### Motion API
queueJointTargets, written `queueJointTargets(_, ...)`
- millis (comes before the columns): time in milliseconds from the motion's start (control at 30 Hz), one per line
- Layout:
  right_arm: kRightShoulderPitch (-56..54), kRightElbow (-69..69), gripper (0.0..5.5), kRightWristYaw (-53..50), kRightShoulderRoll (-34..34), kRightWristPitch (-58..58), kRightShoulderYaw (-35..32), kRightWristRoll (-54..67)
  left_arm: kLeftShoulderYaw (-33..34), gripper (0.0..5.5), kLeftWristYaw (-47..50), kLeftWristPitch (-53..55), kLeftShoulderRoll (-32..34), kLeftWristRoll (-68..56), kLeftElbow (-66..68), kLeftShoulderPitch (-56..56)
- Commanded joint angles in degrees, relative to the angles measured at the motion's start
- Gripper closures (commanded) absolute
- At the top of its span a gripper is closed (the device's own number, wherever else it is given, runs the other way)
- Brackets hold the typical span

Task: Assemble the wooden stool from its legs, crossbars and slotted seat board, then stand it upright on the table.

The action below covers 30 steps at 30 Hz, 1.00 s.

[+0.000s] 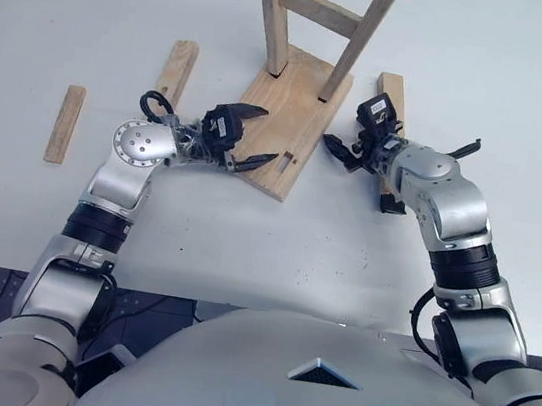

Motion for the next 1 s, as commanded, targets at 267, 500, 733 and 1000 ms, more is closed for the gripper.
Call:
queueJointTargets(267, -0.26, -5.06, 1.74, 7.10, -5.28, -4.66, 2.32, -5.72, 5.73, 1.78, 9.04, -5.83, 8.09, 11.79, 18.10, -12.43)
queueJointTargets(500, -1.14, -2.28, 1.74, 6.96, -3.84, -6.01, 4.58, -10.04, -0.76, 1.78, 5.50, -14.99, 8.49, 17.48, 19.00, -6.03)
queueJointTargets(733, -2.78, 1.38, 1.74, 7.12, -3.43, -9.11, 4.96, -13.36, -1.22, 1.78, 4.41, -12.40, 8.80, 15.66, 9.39, 0.04)
queueJointTargets(1000, -0.91, -0.97, 1.74, 6.59, -4.60, -10.19, -1.50, -12.13, 13.65, 1.78, 11.07, -3.46, 6.87, 0.04, -3.19, 9.61)
